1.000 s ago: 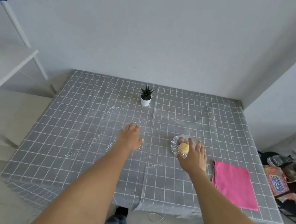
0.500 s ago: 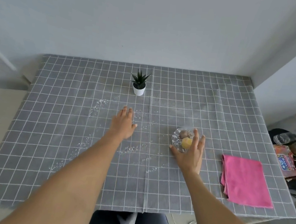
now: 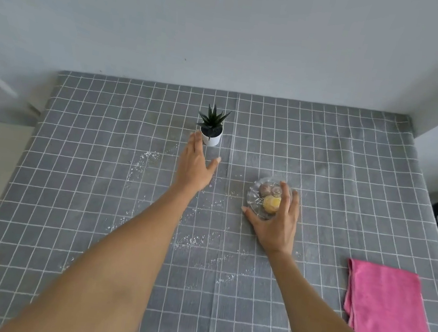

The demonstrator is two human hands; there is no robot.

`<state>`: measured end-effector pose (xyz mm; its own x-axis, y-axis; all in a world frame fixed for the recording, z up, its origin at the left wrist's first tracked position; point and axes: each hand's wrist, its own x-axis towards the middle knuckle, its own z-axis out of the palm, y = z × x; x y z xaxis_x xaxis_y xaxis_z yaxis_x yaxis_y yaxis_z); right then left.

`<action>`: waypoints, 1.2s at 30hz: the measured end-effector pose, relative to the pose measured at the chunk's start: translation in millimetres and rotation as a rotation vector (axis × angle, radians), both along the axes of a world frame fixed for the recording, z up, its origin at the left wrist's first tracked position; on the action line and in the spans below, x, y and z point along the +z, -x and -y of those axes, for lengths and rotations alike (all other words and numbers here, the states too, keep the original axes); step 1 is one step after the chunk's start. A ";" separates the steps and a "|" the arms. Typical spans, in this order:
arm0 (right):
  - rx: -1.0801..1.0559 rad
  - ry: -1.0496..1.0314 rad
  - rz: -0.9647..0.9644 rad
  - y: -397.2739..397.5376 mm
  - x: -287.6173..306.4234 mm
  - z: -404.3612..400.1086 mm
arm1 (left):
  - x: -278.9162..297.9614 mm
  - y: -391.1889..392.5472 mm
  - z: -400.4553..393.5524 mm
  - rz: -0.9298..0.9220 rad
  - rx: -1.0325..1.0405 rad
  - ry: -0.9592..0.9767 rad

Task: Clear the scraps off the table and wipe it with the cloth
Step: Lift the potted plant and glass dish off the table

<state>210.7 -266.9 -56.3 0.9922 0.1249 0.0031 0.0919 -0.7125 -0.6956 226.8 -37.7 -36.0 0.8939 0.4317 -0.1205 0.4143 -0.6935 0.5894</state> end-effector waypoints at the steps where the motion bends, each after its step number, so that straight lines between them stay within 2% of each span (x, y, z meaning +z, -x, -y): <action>1: 0.008 -0.009 0.001 -3.7 -0.4 -4.2 | -2.3 -4.3 -0.3 0.044 0.020 0.017; 7: 0.015 -0.023 0.029 -15.5 -3.9 -21.3 | -16.2 -25.6 -1.0 0.240 0.157 0.179; 16: 0.014 -0.022 0.083 -16.6 -11.6 -21.5 | -27.8 -44.5 4.8 0.451 0.259 0.232; 25: 0.036 -0.035 0.076 -20.5 -13.3 -22.0 | -25.7 -39.1 7.0 0.507 0.261 0.222; 29: 0.042 -0.062 0.069 -20.6 -11.7 -22.9 | -21.7 -21.4 0.3 0.503 0.275 0.157; 36: 0.101 -0.054 0.069 -6.8 -7.4 -35.4 | -13.5 32.5 -24.3 0.425 0.440 0.118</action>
<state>217.5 -231.5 -63.7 0.9717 0.2225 0.0799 0.2103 -0.6591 -0.7220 194.3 -13.4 -49.5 0.6154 0.7762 0.1370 0.3593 -0.4310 0.8277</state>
